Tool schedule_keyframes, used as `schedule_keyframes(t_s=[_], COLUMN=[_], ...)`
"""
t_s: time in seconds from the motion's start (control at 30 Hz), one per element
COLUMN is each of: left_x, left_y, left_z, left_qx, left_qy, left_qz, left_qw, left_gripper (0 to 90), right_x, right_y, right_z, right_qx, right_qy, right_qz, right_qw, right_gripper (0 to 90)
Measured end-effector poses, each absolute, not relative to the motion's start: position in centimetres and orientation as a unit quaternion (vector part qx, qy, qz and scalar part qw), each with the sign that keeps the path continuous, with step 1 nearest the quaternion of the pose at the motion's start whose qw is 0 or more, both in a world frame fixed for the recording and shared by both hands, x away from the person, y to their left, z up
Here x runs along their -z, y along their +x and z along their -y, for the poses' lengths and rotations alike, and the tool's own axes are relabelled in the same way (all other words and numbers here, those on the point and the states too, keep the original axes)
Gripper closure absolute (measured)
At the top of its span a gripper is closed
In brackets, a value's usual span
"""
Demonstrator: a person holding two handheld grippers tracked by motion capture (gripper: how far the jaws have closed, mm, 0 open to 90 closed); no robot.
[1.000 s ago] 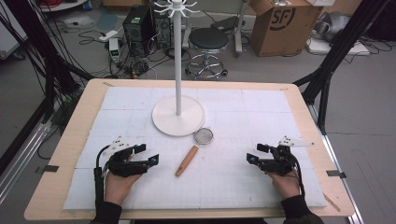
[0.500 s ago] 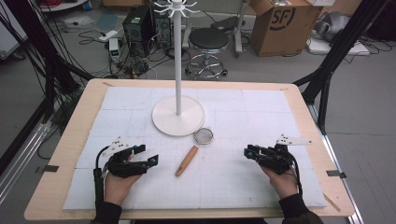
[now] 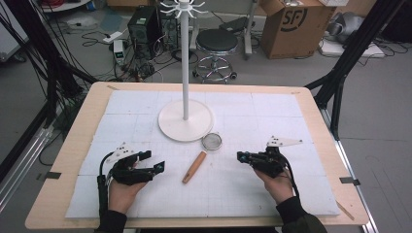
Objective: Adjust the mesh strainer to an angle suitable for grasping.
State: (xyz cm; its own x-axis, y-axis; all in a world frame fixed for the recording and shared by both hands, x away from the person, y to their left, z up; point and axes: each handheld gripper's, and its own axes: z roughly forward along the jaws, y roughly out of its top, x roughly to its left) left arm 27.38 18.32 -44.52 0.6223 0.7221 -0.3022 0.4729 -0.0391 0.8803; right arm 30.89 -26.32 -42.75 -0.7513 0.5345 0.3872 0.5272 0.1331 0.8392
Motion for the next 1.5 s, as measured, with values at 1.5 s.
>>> schedule_keyframes(t_s=[1.5], left_x=[44.5], left_y=[27.2], left_z=[-18.3], left_qx=[-0.106], left_qy=[0.708], left_qz=[-0.414], left_qw=[0.562], left_gripper=[22.4], right_x=[45.2], right_y=[39.4], right_z=[13.3], right_qx=[-0.427], right_qy=[0.381], right_qz=[-0.816], right_qw=[-0.082], right_gripper=[89.7])
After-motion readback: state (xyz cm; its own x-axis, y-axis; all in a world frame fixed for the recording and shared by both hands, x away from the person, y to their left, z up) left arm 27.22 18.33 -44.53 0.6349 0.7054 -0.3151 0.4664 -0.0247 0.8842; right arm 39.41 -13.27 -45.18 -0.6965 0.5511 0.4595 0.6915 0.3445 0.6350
